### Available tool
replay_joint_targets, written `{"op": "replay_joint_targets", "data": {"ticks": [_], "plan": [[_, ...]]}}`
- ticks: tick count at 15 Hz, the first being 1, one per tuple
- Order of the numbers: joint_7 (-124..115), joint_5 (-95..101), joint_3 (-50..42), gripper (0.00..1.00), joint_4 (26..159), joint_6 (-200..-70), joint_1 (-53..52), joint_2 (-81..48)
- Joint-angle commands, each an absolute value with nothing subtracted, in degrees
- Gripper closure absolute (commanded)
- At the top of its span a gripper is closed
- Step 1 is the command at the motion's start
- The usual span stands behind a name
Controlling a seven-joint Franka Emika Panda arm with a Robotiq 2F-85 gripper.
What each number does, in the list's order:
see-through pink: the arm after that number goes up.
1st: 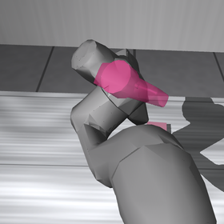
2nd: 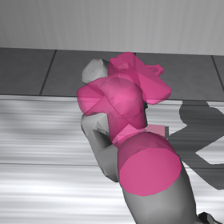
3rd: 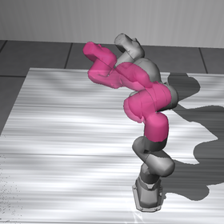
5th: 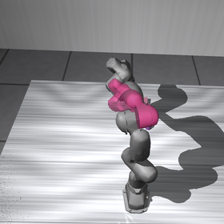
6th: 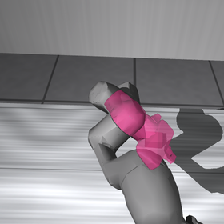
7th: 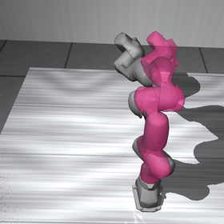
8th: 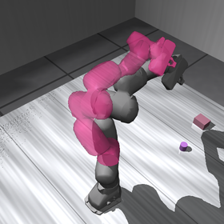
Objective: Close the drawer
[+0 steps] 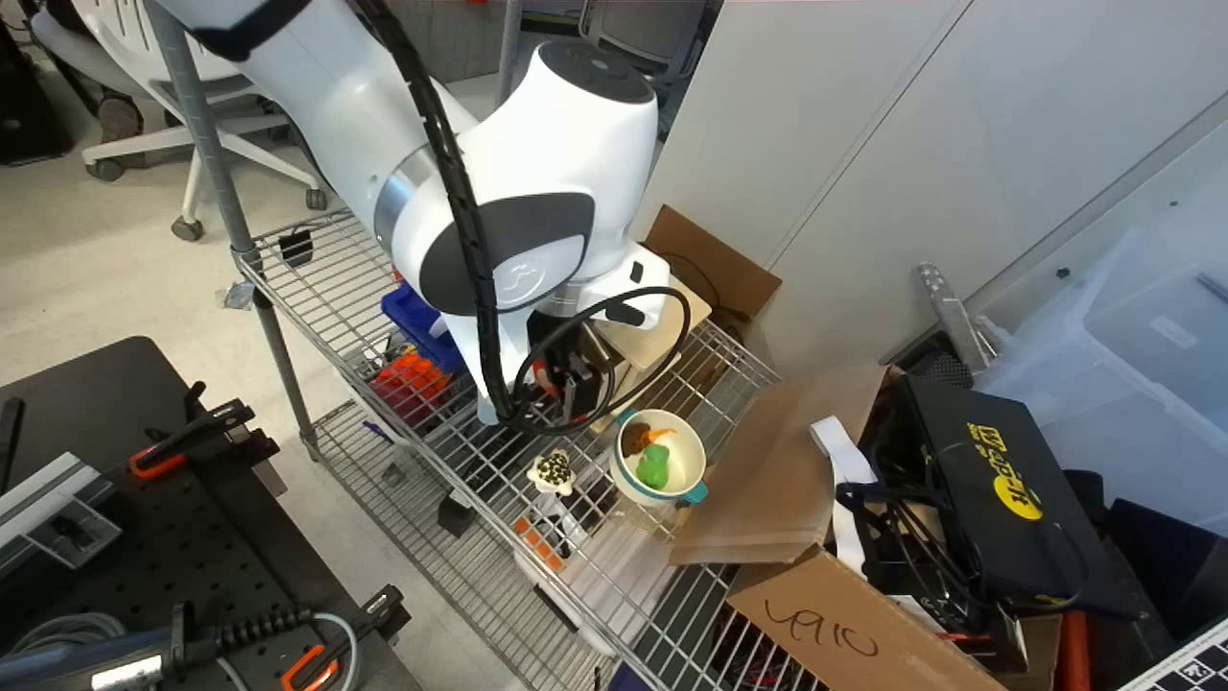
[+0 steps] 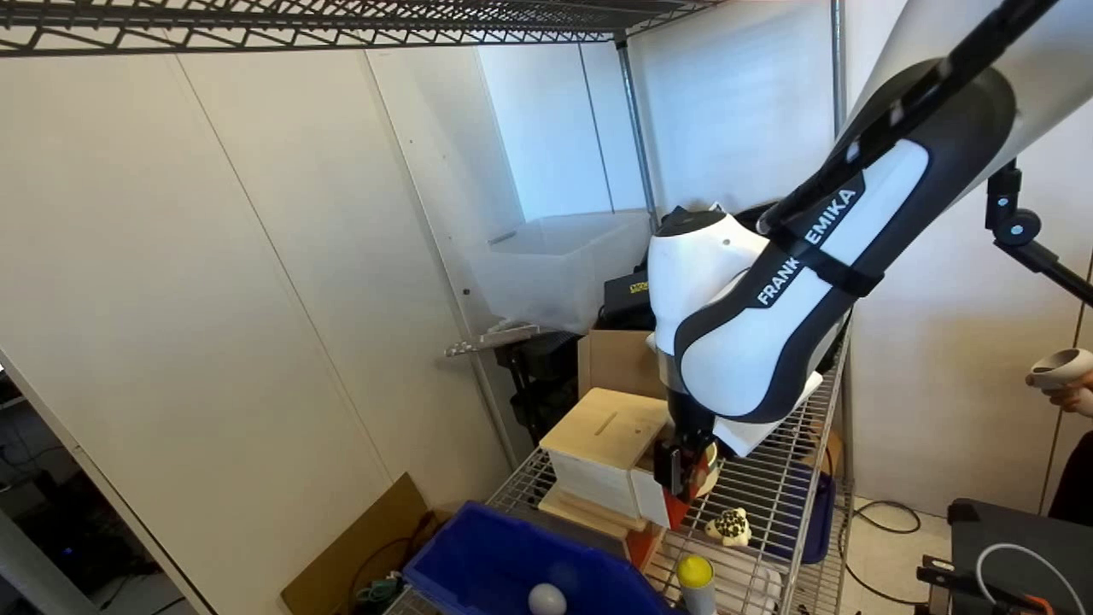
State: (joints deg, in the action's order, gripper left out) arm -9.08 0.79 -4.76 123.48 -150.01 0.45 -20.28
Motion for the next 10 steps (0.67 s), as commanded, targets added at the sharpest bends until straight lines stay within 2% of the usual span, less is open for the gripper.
{"op": "replay_joint_targets", "data": {"ticks": [1, 10], "plan": [[-7.63, -0.67, -4.02, 0.00, 120.97, -149.09, 1.42, -22.02], [-7.93, -0.43, -4.44, 0.00, 118.75, -148.74, 1.91, -23.85]]}}
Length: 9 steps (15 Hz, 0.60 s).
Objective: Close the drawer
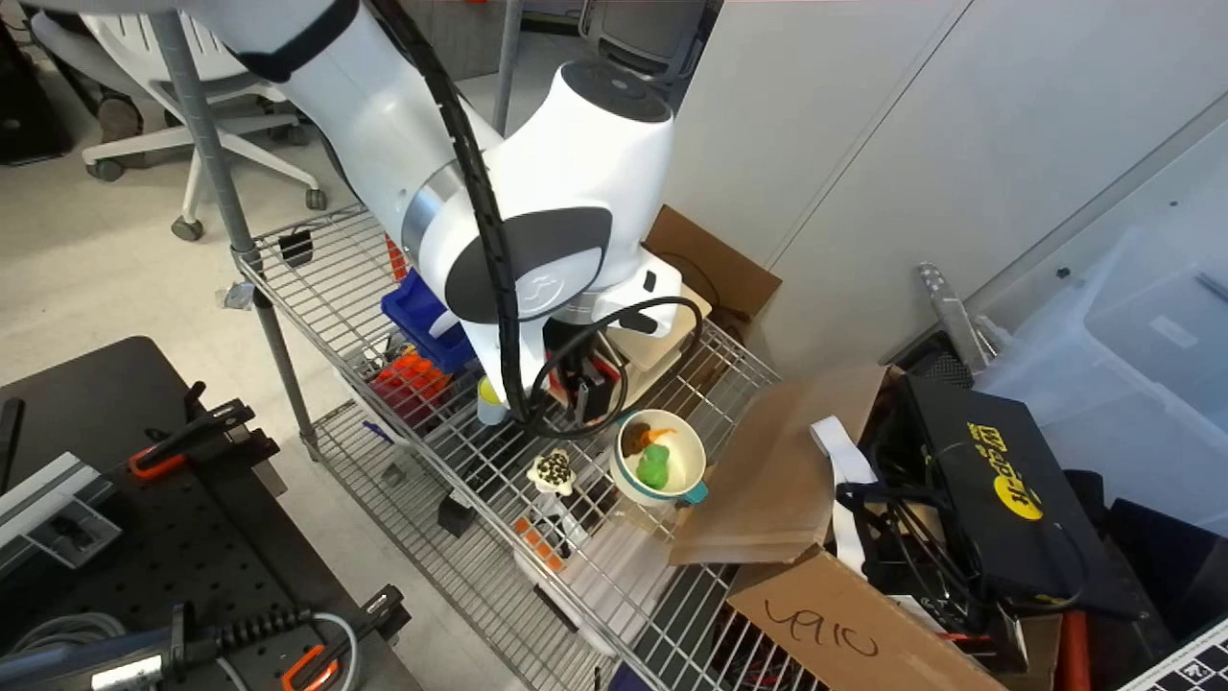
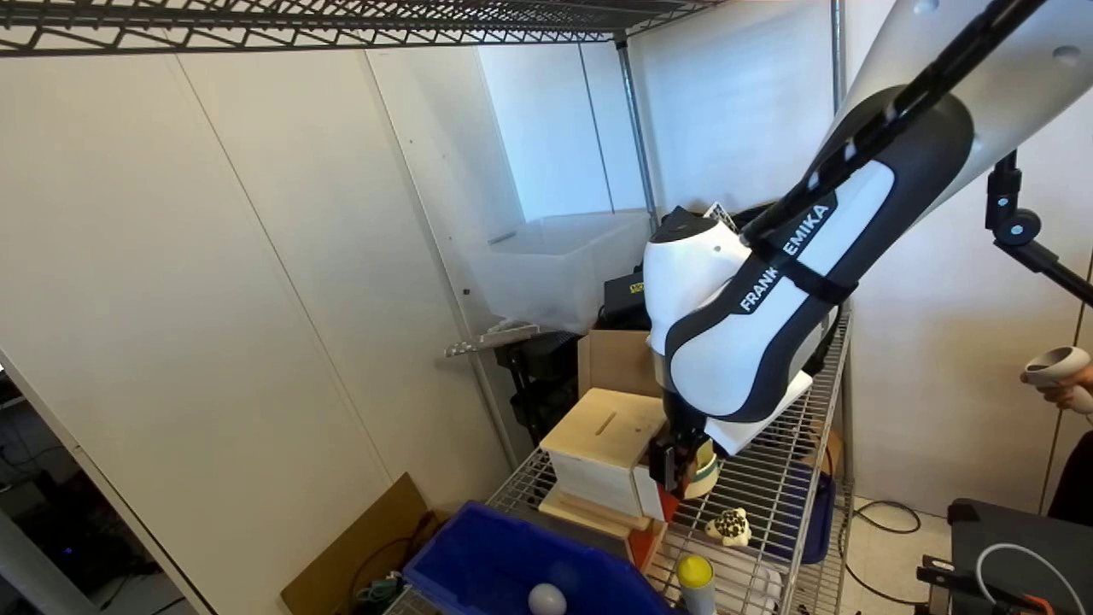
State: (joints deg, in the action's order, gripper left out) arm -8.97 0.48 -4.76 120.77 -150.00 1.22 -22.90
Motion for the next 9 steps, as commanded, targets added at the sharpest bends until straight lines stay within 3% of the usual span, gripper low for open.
{"op": "replay_joint_targets", "data": {"ticks": [1, 9], "plan": [[-7.96, -0.39, -4.48, 0.00, 118.58, -148.70, 1.95, -23.90], [-8.56, 0.17, -5.05, 0.00, 117.66, -148.51, 1.81, -24.11]]}}
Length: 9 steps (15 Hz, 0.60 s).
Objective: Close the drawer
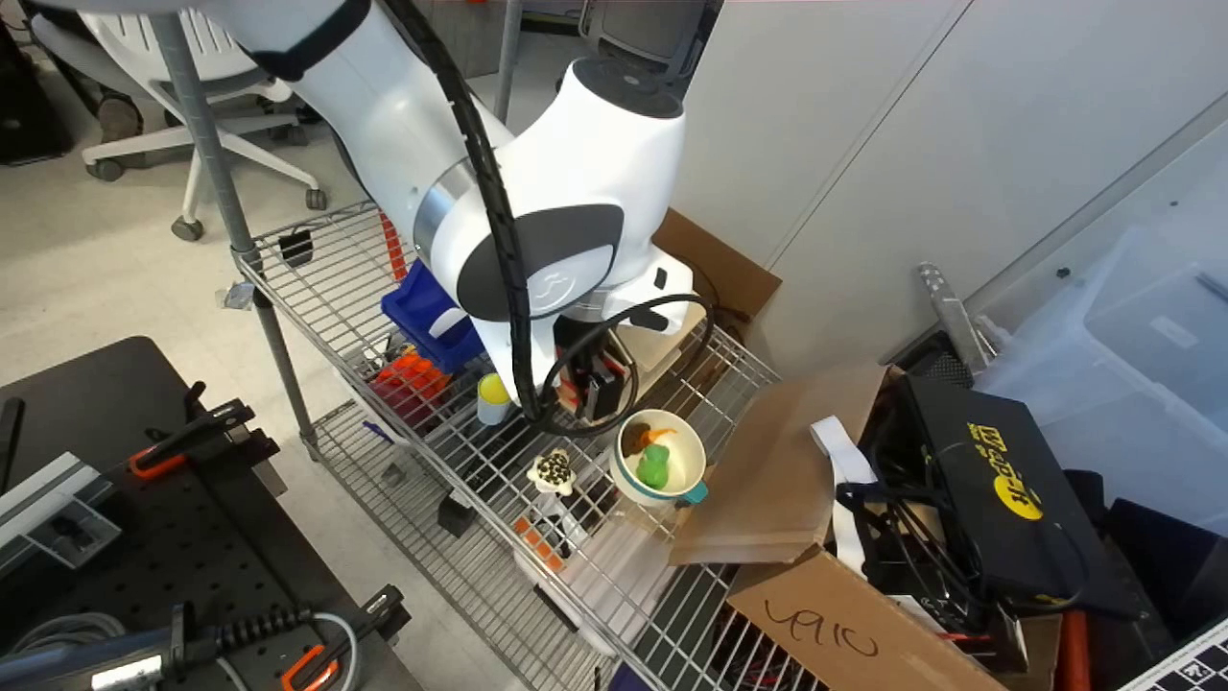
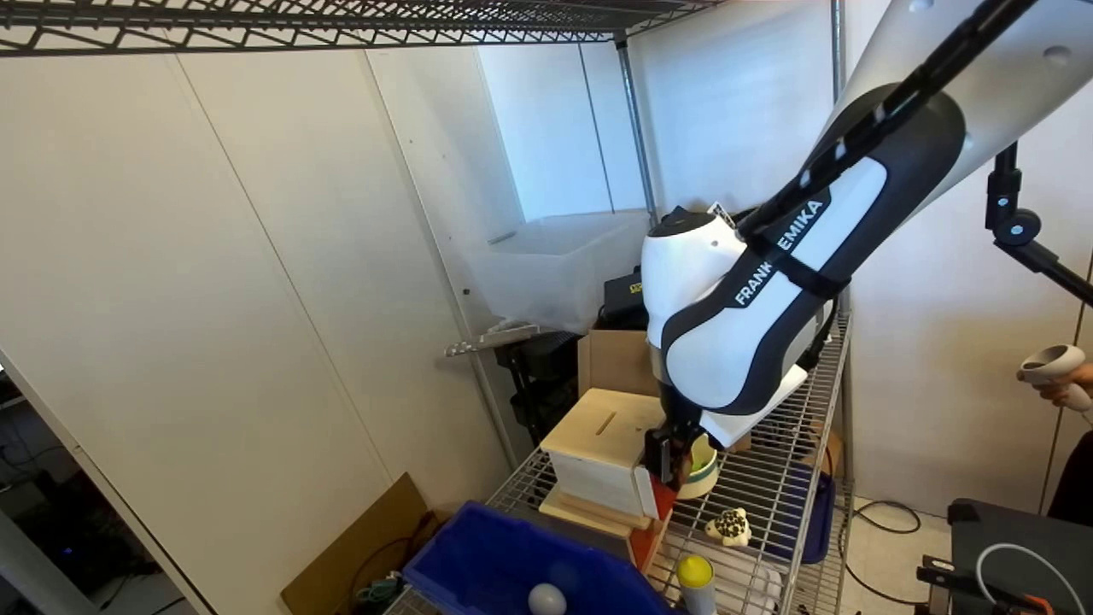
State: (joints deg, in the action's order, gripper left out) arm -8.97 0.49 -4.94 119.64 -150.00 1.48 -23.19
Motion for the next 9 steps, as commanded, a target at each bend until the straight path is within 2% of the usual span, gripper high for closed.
{"op": "replay_joint_targets", "data": {"ticks": [1, 9], "plan": [[-8.57, 0.10, -5.07, 0.00, 117.59, -148.47, 1.85, -24.16], [-8.07, -0.44, -4.72, 0.00, 117.59, -148.40, 2.03, -23.57]]}}
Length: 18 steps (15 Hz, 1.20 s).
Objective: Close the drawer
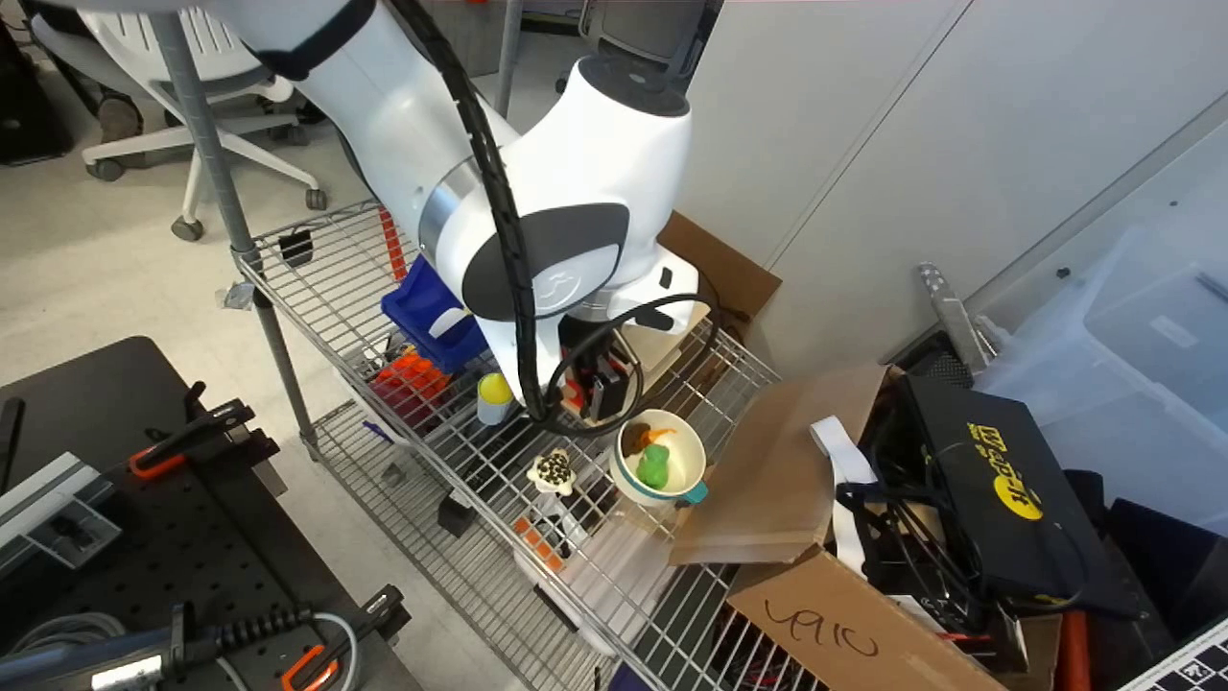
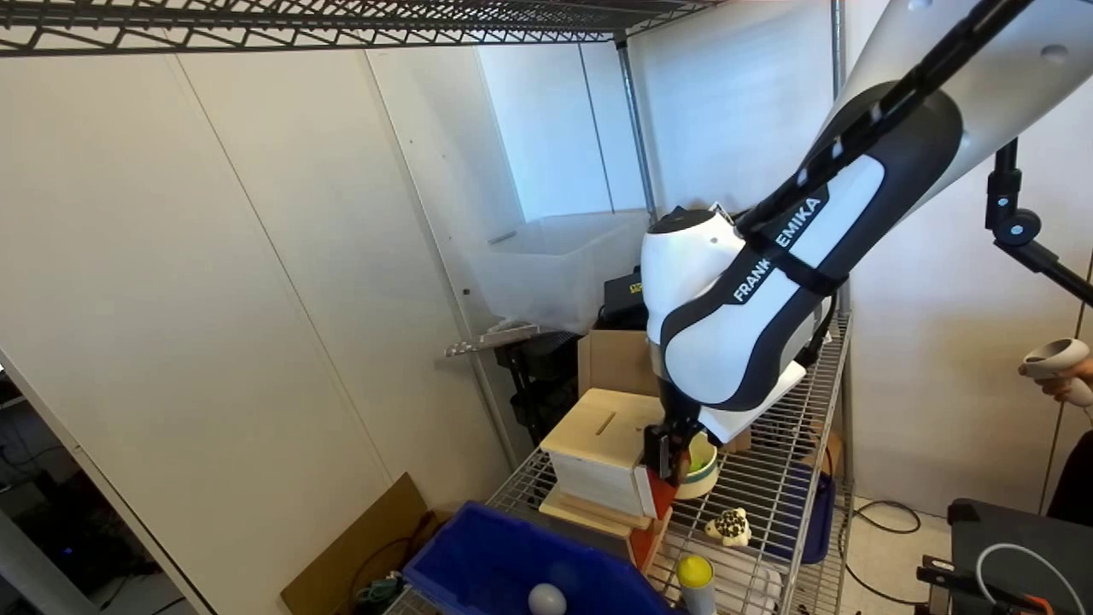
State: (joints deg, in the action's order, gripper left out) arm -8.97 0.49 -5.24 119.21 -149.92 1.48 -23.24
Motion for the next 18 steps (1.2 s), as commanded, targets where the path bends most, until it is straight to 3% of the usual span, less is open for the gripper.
{"op": "replay_joint_targets", "data": {"ticks": [1, 18], "plan": [[-7.43, -0.86, -4.28, 0.00, 117.75, -148.39, 2.23, -23.24], [5.63, 0.65, -2.07, 0.00, 115.22, -141.72, 3.36, -23.21]]}}
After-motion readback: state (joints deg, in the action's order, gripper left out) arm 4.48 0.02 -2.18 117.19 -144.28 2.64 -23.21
